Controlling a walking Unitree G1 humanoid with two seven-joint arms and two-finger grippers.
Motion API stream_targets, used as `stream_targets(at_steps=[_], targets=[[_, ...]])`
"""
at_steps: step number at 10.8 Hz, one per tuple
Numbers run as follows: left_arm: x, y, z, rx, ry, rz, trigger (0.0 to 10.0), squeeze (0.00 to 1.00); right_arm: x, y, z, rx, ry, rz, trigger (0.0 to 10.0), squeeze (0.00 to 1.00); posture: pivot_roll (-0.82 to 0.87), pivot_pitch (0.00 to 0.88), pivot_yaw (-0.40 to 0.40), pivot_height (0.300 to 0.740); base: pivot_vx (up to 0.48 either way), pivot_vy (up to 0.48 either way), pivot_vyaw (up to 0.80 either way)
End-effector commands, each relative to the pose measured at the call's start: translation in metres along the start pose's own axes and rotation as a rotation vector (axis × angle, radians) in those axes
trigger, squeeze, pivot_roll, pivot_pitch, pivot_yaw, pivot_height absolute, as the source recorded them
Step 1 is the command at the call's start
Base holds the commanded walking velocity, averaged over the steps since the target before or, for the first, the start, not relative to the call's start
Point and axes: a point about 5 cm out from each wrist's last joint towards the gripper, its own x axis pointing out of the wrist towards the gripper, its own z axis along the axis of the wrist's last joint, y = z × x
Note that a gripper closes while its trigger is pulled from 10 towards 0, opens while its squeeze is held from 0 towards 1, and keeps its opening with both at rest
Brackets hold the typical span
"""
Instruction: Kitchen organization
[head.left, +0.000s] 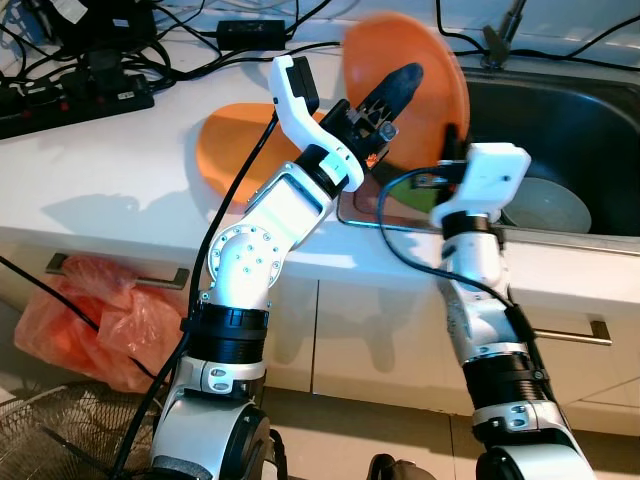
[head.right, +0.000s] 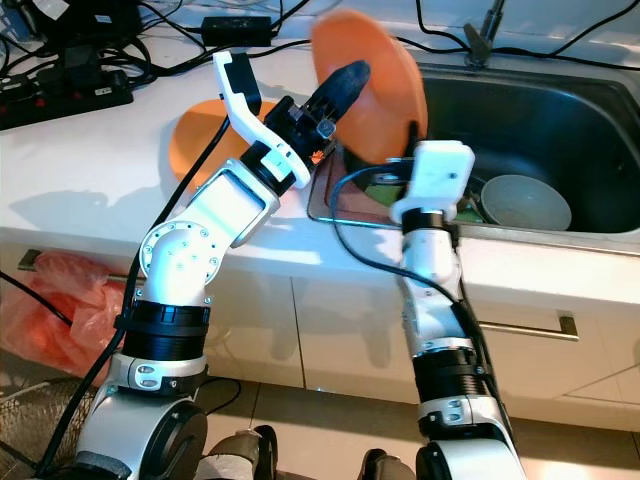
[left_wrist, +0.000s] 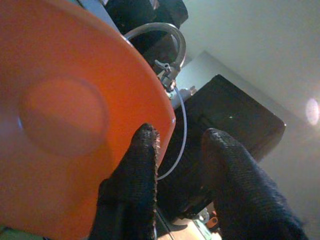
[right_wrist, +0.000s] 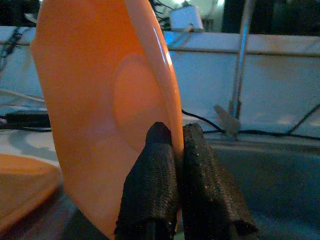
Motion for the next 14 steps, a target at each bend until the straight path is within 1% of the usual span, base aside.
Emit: stream_targets(at_steps=[1, 2, 3, 4, 5, 6, 7, 8, 9, 10, 11, 12, 14], targets=[[0.006, -0.012, -0.024, -0.102, 0.015, -0.054, 10.0, 1.00, 0.006, -0.001, 0.009, 0.014, -0.039, -0.011, 0.0, 0.00, 0.19, 0.139, 0.030, 0.740, 0.000, 0.000, 0.00], [0.005, -0.013, -0.024, -0.076, 0.024, -0.062, 10.0, 1.00, 0.006, -0.002, 0.008, 0.014, -0.031, -0.019, 0.0, 0.00, 0.19, 0.139, 0.030, 0.740, 0.000, 0.000, 0.00], [0.003, -0.013, -0.024, -0.017, 0.033, -0.063, 10.0, 0.00, 0.007, -0.005, 0.007, 0.027, -0.022, -0.038, 0.0, 0.00, 0.19, 0.139, 0.029, 0.740, 0.000, 0.000, 0.00], [0.000, -0.012, -0.023, 0.059, 0.048, -0.060, 10.0, 0.00, 0.008, -0.010, 0.007, 0.046, -0.012, -0.073, 0.0, 0.00, 0.19, 0.138, 0.028, 0.740, 0.000, 0.000, 0.00], [-0.003, -0.010, -0.023, 0.110, 0.062, -0.060, 10.0, 0.00, 0.009, -0.015, 0.006, 0.048, -0.004, -0.104, 0.0, 0.00, 0.19, 0.139, 0.028, 0.740, 0.000, 0.000, 0.00], [-0.009, -0.002, -0.022, 0.189, 0.085, -0.024, 10.0, 0.00, 0.010, -0.021, 0.004, 0.020, 0.007, -0.125, 0.0, 0.00, 0.19, 0.139, 0.028, 0.740, 0.000, 0.000, 0.00], [-0.018, 0.016, -0.018, 0.286, 0.103, 0.054, 10.0, 0.00, 0.011, -0.029, 0.003, 0.004, 0.016, -0.155, 0.0, 0.00, 0.20, 0.140, 0.027, 0.740, 0.000, 0.000, 0.00], [-0.025, 0.028, -0.015, 0.385, 0.125, 0.116, 10.0, 0.00, 0.012, -0.034, 0.003, -0.007, 0.016, -0.168, 0.0, 0.00, 0.20, 0.141, 0.025, 0.740, 0.000, 0.000, 0.00], [-0.030, 0.035, -0.011, 0.474, 0.139, 0.156, 10.0, 0.00, 0.014, -0.040, 0.004, -0.016, 0.018, -0.188, 5.8, 0.00, 0.20, 0.141, 0.022, 0.740, 0.000, 0.000, 0.00], [-0.033, 0.039, -0.010, 0.543, 0.144, 0.183, 10.0, 0.00, 0.015, -0.046, 0.004, -0.025, 0.019, -0.213, 10.0, 0.00, 0.20, 0.141, 0.020, 0.740, 0.000, 0.000, 0.00], [-0.037, 0.043, -0.010, 0.593, 0.148, 0.206, 10.0, 0.00, 0.016, -0.056, 0.004, -0.053, 0.030, -0.242, 10.0, 0.00, 0.20, 0.139, 0.017, 0.740, 0.000, 0.000, 0.00], [-0.040, 0.044, -0.013, 0.609, 0.167, 0.195, 10.0, 0.00, 0.016, -0.060, 0.002, -0.075, 0.041, -0.250, 10.0, 0.00, 0.20, 0.138, 0.016, 0.740, 0.000, 0.000, 0.00], [-0.046, 0.046, -0.022, 0.704, 0.235, 0.179, 10.0, 0.00, 0.016, -0.071, -0.002, -0.114, 0.056, -0.267, 10.0, 0.00, 0.20, 0.132, 0.012, 0.740, 0.000, 0.000, 0.00]])
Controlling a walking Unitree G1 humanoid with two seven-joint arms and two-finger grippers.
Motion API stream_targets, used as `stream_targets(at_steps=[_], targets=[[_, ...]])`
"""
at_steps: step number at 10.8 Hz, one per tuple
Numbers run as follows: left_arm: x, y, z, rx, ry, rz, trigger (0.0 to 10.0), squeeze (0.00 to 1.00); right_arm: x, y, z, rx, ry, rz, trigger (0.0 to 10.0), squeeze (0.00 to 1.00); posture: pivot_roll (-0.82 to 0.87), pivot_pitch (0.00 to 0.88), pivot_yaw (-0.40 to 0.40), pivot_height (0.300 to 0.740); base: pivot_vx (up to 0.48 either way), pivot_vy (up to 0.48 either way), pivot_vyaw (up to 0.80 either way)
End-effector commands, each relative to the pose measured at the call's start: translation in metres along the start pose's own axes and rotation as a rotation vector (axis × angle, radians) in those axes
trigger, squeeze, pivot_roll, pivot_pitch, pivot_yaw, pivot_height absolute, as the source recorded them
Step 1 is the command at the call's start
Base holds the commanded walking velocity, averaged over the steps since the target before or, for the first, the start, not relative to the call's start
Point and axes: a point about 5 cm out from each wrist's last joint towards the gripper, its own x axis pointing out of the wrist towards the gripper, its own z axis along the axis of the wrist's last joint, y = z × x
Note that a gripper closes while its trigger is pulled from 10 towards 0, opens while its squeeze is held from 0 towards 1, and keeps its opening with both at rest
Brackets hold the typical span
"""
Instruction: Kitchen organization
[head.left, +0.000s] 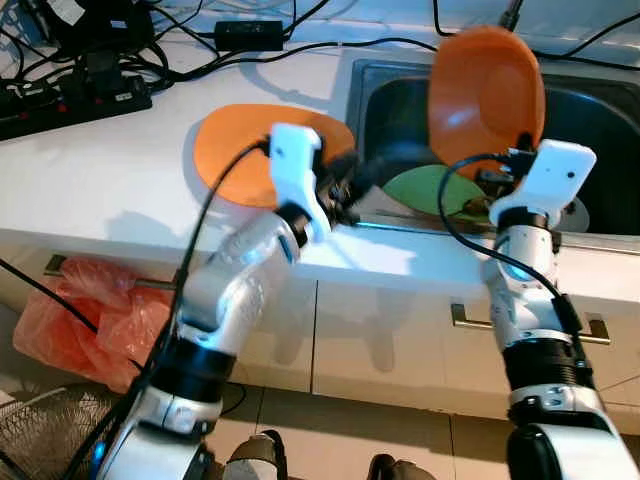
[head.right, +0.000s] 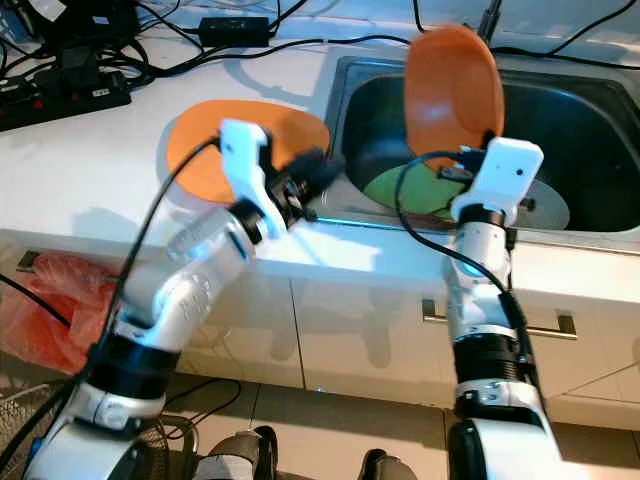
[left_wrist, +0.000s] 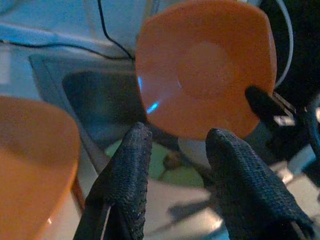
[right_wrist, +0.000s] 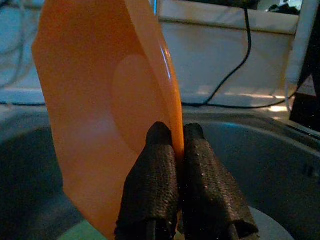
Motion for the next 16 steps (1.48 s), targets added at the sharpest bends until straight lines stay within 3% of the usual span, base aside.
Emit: stream_targets(at_steps=[1, 4, 7, 11, 13, 15, 16], targets=[[-0.002, -0.005, -0.002, 0.032, 0.005, -0.028, 10.0, 0.00, 0.008, -0.005, 0.010, -0.029, -0.049, -0.016, 10.0, 0.00, 0.21, 0.130, 0.009, 0.740, 0.000, 0.000, 0.00], [-0.007, -0.013, -0.010, 0.050, 0.035, -0.065, 10.0, 0.00, 0.008, -0.009, -0.004, -0.091, 0.001, 0.002, 10.0, 0.00, 0.22, 0.127, 0.009, 0.740, 0.000, 0.000, 0.00], [-0.006, -0.020, -0.017, 0.072, 0.060, -0.095, 10.0, 0.00, 0.001, 0.000, -0.032, -0.161, 0.137, 0.109, 10.0, 0.00, 0.22, 0.131, 0.009, 0.740, 0.000, 0.000, 0.00], [-0.007, -0.027, -0.019, 0.073, 0.063, -0.096, 10.0, 0.00, -0.004, 0.014, -0.040, -0.165, 0.166, 0.191, 10.0, 0.00, 0.24, 0.155, -0.008, 0.740, 0.000, 0.000, 0.00], [-0.009, -0.026, -0.020, 0.072, 0.066, -0.087, 10.0, 0.00, -0.003, 0.018, -0.040, -0.176, 0.163, 0.224, 10.0, 0.55, 0.24, 0.157, -0.011, 0.740, 0.000, 0.000, 0.00], [-0.008, -0.027, -0.021, 0.071, 0.070, -0.091, 10.0, 0.00, -0.004, 0.024, -0.041, -0.190, 0.174, 0.286, 10.0, 0.47, 0.24, 0.158, -0.015, 0.740, 0.000, 0.000, 0.00], [-0.008, -0.027, -0.021, 0.072, 0.071, -0.092, 10.0, 0.00, -0.004, 0.027, -0.041, -0.212, 0.168, 0.318, 10.0, 0.00, 0.24, 0.158, -0.016, 0.740, 0.000, 0.000, 0.00]])
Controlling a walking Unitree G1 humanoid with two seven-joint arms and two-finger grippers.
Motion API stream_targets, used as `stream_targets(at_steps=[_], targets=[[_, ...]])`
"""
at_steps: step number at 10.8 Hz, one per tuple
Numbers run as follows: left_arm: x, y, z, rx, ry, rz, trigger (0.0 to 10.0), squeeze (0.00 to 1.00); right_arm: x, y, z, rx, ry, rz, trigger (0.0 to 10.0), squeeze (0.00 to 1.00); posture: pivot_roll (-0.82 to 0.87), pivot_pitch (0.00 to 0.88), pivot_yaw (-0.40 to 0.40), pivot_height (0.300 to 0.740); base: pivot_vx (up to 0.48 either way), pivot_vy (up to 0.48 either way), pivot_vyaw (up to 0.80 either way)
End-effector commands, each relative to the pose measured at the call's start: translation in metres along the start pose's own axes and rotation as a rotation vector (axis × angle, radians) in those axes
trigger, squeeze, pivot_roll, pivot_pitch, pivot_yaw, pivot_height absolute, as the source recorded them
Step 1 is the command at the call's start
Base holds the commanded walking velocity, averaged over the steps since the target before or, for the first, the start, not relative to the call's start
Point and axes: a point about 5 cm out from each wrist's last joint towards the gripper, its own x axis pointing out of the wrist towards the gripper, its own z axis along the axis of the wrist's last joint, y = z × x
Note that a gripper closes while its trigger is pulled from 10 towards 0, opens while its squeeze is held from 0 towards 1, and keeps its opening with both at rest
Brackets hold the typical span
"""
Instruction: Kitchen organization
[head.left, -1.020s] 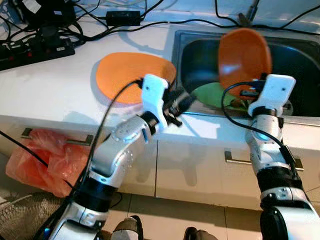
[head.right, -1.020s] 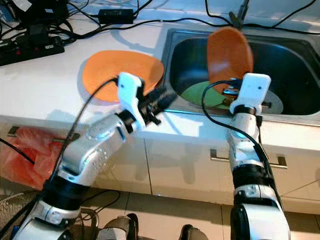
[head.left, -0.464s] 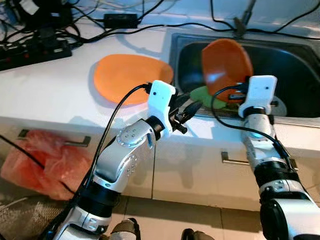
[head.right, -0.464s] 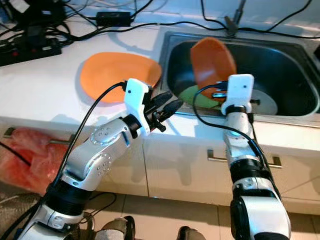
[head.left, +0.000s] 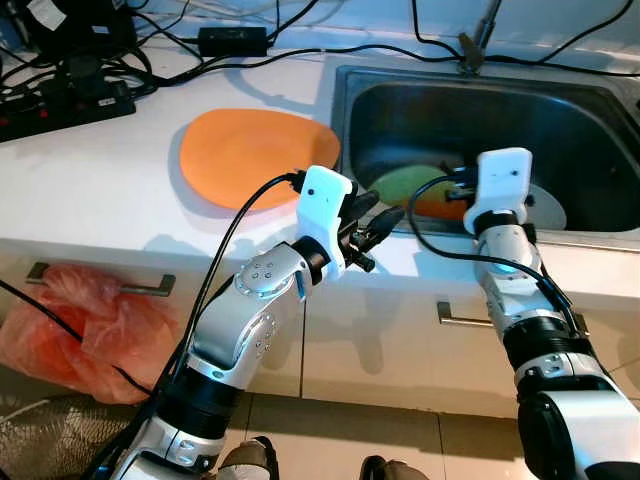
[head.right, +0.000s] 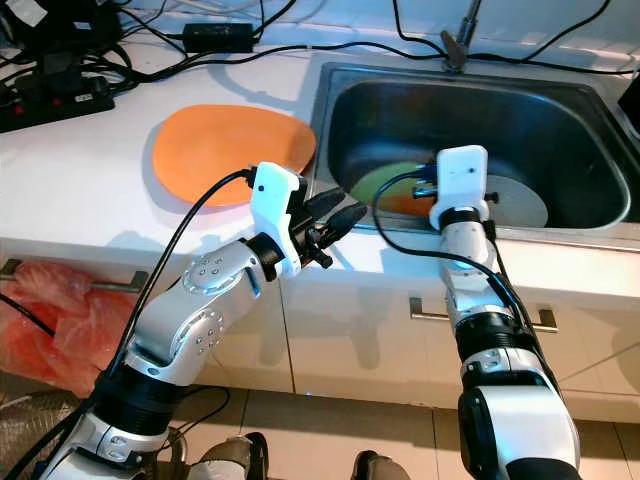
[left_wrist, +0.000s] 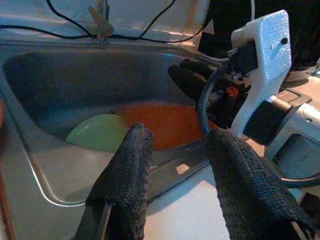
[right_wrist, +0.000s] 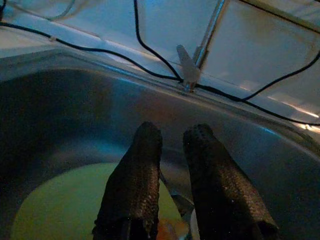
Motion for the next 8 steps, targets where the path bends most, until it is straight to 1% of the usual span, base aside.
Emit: stream_targets(at_steps=[1, 4, 6, 8], targets=[[-0.001, -0.004, 0.003, 0.009, -0.010, -0.018, 10.0, 0.00, -0.006, 0.009, -0.015, -0.013, 0.063, 0.044, 10.0, 0.00, 0.24, 0.158, -0.016, 0.740, 0.000, 0.000, 0.00], [-0.001, -0.003, 0.003, 0.010, -0.012, -0.011, 10.0, 0.00, -0.003, 0.010, -0.007, 0.015, 0.025, 0.044, 10.0, 0.00, 0.24, 0.156, -0.017, 0.740, 0.000, 0.000, 0.00], [-0.001, -0.001, 0.004, 0.011, -0.025, 0.010, 10.0, 0.00, 0.003, 0.008, 0.012, 0.087, -0.059, 0.029, 10.0, 0.00, 0.23, 0.158, -0.016, 0.740, 0.000, 0.000, 0.00], [0.000, 0.005, 0.008, 0.019, -0.050, 0.055, 10.0, 0.00, 0.008, 0.006, 0.039, 0.152, -0.163, 0.024, 10.0, 0.00, 0.22, 0.158, -0.015, 0.740, 0.000, 0.000, 0.00]])
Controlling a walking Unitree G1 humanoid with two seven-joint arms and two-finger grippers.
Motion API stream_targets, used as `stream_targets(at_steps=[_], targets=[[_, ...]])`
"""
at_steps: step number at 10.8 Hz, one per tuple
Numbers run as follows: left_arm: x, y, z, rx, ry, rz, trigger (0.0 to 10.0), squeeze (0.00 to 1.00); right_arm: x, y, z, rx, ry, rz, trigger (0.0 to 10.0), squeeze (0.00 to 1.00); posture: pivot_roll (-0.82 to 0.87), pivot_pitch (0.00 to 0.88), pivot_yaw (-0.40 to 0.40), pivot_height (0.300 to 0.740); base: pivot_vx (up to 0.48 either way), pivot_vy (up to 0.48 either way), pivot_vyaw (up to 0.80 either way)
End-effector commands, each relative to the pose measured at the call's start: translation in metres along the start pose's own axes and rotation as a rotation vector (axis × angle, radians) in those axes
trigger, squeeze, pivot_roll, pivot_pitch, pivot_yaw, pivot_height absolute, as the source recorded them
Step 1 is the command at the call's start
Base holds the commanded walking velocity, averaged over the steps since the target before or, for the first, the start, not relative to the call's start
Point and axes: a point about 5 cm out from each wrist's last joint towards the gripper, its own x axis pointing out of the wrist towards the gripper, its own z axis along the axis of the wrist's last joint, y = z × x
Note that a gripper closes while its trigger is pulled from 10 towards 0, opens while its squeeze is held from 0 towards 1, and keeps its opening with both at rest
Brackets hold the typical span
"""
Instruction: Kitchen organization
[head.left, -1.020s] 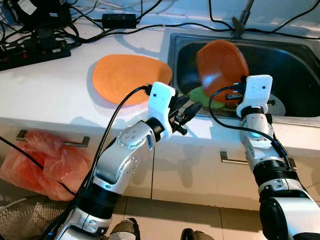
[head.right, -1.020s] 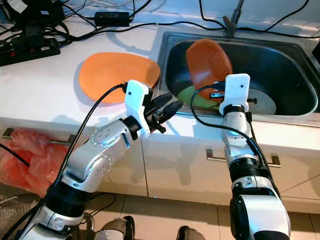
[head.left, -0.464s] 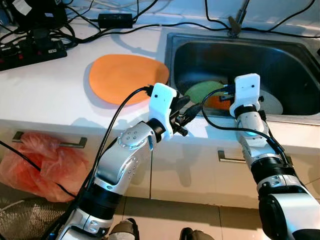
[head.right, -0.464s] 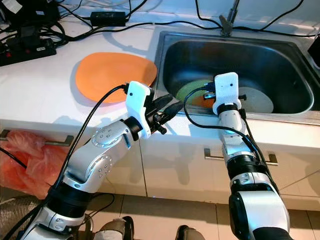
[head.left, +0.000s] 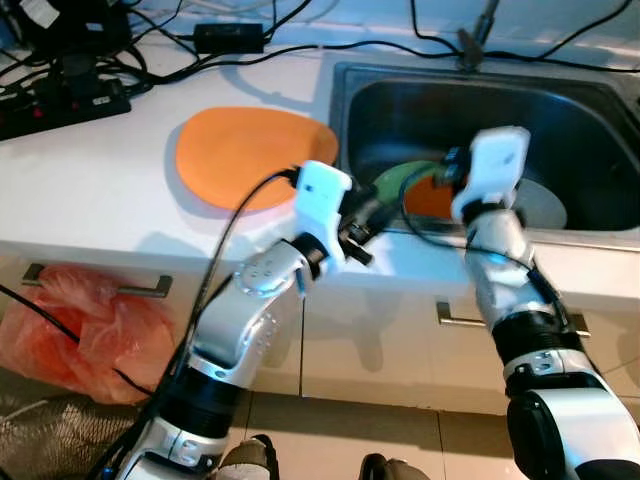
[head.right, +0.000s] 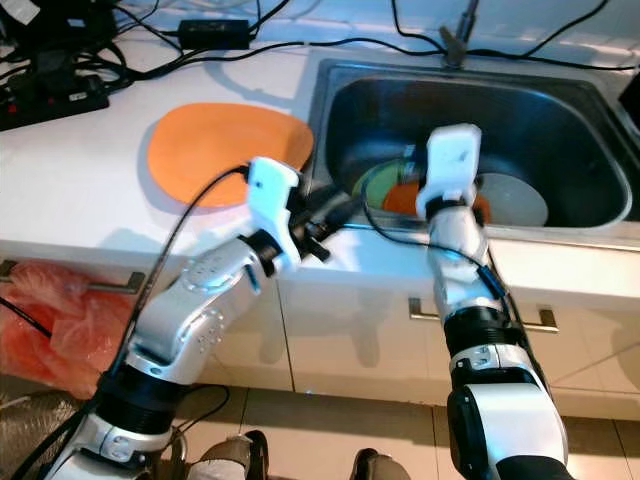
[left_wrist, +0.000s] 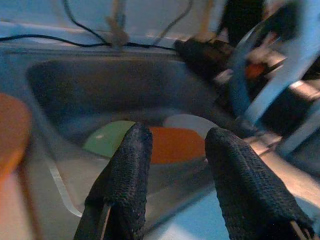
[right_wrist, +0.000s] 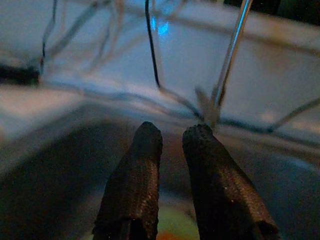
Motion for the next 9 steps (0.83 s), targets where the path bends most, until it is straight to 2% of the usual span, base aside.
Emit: stream_targets(at_steps=[1, 3, 5, 6, 7, 8, 9], targets=[[0.001, 0.001, 0.004, 0.008, -0.018, 0.014, 10.0, 0.00, 0.003, 0.000, 0.013, 0.032, -0.045, 0.005, 10.0, 0.00, 0.22, 0.153, -0.014, 0.740, 0.000, 0.000, 0.00], [0.000, 0.008, 0.009, 0.019, -0.041, 0.050, 10.0, 0.00, 0.000, 0.002, 0.028, 0.064, -0.096, 0.042, 10.0, 0.00, 0.21, 0.142, -0.014, 0.740, 0.000, 0.000, 0.00], [-0.004, 0.022, 0.021, 0.018, -0.104, 0.127, 10.0, 0.00, -0.016, 0.005, 0.028, 0.095, -0.091, 0.121, 10.0, 0.00, 0.19, 0.134, -0.013, 0.740, 0.000, 0.000, 0.00], [-0.007, 0.031, 0.026, 0.021, -0.124, 0.162, 10.0, 0.00, -0.025, 0.008, 0.021, 0.105, -0.060, 0.195, 10.0, 0.00, 0.19, 0.132, -0.012, 0.740, 0.000, 0.000, 0.00], [-0.012, 0.043, 0.033, 0.025, -0.146, 0.205, 10.0, 0.00, -0.041, 0.017, 0.010, 0.101, 0.011, 0.328, 10.0, 0.00, 0.19, 0.128, -0.011, 0.740, 0.000, 0.000, 0.00], [-0.021, 0.061, 0.043, 0.032, -0.175, 0.277, 10.0, 0.00, -0.058, 0.025, -0.005, 0.072, 0.107, 0.443, 10.0, 0.00, 0.19, 0.124, -0.009, 0.740, 0.000, 0.000, 0.00], [-0.031, 0.079, 0.052, 0.049, -0.197, 0.351, 10.0, 0.00, -0.071, 0.031, -0.017, 0.085, 0.174, 0.498, 10.0, 0.00, 0.19, 0.121, -0.006, 0.740, 0.000, 0.000, 0.00]])
